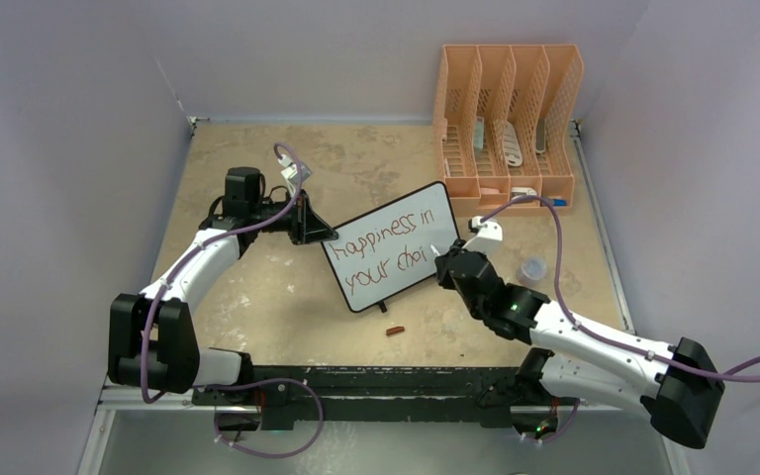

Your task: Write a sentence on the whiteboard

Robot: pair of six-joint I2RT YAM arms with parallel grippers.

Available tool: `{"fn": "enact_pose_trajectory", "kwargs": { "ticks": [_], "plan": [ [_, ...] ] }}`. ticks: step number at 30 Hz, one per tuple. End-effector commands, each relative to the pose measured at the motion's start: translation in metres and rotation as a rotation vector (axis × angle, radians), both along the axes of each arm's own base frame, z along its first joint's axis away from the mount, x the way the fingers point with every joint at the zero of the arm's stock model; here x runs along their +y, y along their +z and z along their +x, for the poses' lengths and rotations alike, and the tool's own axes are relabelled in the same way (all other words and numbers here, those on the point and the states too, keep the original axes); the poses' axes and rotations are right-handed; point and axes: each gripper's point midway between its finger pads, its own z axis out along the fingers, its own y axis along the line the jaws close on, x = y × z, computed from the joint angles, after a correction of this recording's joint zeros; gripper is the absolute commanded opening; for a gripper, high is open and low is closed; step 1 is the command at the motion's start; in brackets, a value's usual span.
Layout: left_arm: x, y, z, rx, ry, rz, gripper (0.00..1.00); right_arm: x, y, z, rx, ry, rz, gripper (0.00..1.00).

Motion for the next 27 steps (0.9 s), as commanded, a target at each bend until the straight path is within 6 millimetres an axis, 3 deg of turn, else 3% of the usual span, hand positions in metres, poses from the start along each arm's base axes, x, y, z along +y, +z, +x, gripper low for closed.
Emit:
{"fn": "enact_pose_trajectory", "kwargs": {
  "ticks": [1,19,27],
  "plan": [
    [0.014,-0.025,0.014,0.012,0.093,0.109,0.0,0.001,0.008,0.009,-0.045,-0.02,0.013,0.0],
    [0.014,-0.025,0.013,0.011,0.093,0.108,0.0,0.016,0.005,0.003,-0.014,0.076,0.03,0.0],
    [0.014,-0.025,0.013,0.013,0.093,0.109,0.0,0.017,-0.008,-0.004,0.044,0.086,0.027,0.0]
  ]
}}
